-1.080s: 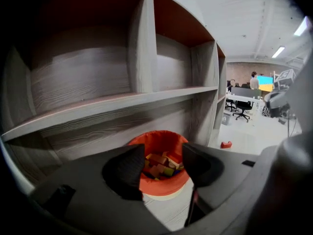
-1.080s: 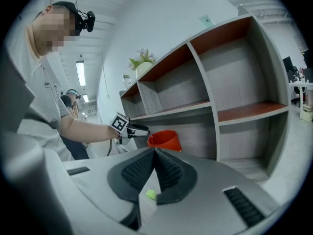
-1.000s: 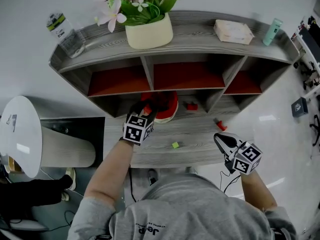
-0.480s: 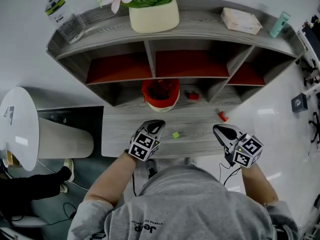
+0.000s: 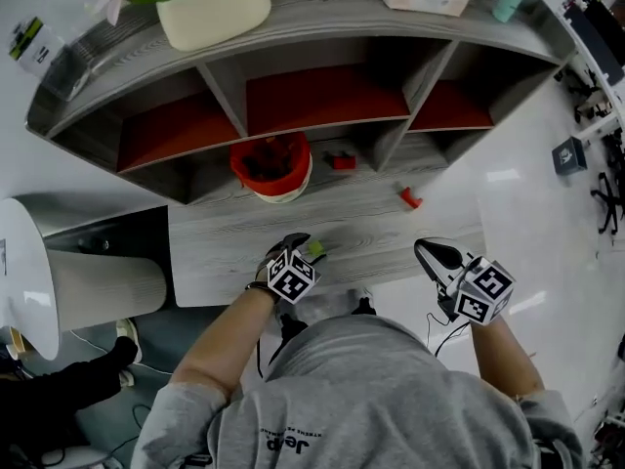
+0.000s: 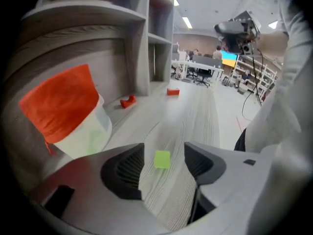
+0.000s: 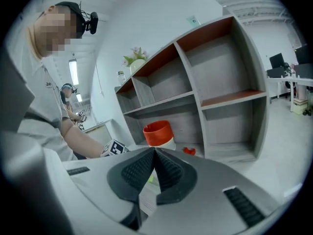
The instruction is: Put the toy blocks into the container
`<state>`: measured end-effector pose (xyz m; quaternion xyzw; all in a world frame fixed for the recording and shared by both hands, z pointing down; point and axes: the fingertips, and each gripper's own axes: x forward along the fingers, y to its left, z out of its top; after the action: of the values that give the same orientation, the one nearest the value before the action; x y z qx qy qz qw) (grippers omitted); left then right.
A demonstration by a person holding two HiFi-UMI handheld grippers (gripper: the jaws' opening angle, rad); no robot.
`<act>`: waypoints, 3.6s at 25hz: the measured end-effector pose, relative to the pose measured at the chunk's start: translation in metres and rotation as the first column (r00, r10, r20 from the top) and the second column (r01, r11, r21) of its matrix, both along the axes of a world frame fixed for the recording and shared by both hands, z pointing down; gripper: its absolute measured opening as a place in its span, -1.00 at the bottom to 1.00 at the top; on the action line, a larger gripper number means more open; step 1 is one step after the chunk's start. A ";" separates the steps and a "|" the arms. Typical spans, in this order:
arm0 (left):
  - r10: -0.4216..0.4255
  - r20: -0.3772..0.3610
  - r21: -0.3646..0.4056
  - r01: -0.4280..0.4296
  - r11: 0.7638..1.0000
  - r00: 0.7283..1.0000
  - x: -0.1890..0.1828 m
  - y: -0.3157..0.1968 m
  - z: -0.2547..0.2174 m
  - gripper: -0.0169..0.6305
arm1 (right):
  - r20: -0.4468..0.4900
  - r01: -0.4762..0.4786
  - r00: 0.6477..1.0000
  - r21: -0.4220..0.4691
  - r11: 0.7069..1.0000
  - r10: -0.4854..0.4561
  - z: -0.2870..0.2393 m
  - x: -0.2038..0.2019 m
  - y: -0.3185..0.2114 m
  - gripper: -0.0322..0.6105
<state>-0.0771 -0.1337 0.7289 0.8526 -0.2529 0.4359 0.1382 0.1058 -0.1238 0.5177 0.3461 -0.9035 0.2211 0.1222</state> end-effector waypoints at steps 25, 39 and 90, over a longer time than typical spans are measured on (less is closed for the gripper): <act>-0.033 0.013 0.159 0.031 0.987 0.999 0.002 -0.041 -0.061 -0.44 | 0.037 0.008 0.999 0.006 1.000 -0.008 0.008 0.003 -0.005 -0.84; -0.161 -0.024 0.385 0.158 0.909 0.987 -0.068 -0.133 -0.188 -0.44 | 0.038 0.073 0.996 0.089 0.993 -0.076 -0.032 -0.046 -0.034 -0.84; 0.333 0.014 0.196 -0.329 0.924 0.943 0.256 -0.100 -0.058 -0.37 | 0.067 -0.406 0.911 -0.019 0.914 0.406 0.021 0.203 0.034 -0.84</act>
<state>0.1784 -0.2332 0.6705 0.8966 -0.1457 0.4177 -0.0196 0.3088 -0.0896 0.5385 0.5179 -0.8153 0.2555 0.0427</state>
